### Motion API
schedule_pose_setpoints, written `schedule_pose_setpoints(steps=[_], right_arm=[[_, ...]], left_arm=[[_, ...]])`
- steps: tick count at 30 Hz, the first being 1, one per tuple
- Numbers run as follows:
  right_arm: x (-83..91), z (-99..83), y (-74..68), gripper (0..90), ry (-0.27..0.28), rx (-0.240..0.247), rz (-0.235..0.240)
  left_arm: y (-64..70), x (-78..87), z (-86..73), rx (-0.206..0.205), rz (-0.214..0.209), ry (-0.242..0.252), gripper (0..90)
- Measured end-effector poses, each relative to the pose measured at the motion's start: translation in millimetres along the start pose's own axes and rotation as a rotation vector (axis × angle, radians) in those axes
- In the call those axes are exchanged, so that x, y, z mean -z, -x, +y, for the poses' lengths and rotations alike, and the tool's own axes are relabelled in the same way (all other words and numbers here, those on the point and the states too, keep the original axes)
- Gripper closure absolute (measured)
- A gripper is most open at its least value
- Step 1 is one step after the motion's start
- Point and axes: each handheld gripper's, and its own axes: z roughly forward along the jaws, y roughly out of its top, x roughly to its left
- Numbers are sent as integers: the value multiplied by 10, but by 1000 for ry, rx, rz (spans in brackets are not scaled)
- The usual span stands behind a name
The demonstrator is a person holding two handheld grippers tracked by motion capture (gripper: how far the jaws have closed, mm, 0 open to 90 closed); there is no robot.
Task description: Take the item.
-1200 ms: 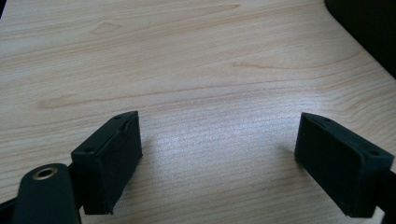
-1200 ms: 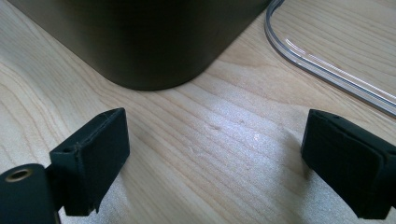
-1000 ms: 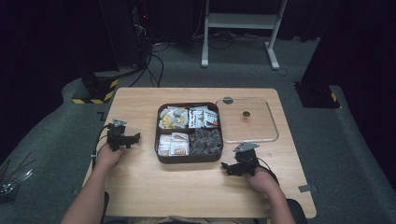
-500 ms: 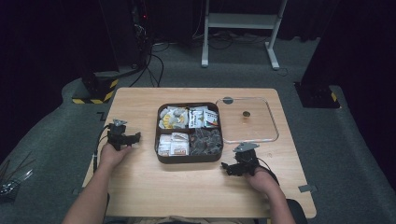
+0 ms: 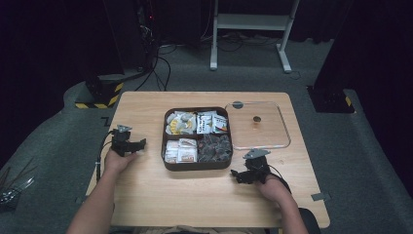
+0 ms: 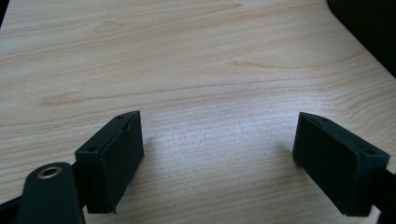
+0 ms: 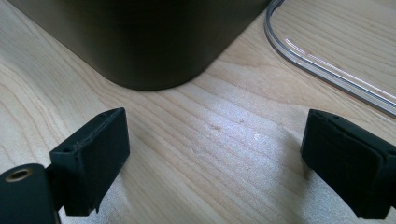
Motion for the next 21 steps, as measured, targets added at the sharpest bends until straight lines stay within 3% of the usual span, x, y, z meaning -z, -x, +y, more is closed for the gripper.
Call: schedule_pose_setpoints(steps=[6,14,21], right_arm=[[0,0,0,78,0,0,0],[0,-1,0,78,0,-1,0],[0,0,0,78,0,0,0]], left_arm=[[1,25,19,-6,0,-13,229],[30,31,105,-37,-24,-84,262],[36,102,144,-40,-41,-55,338]])
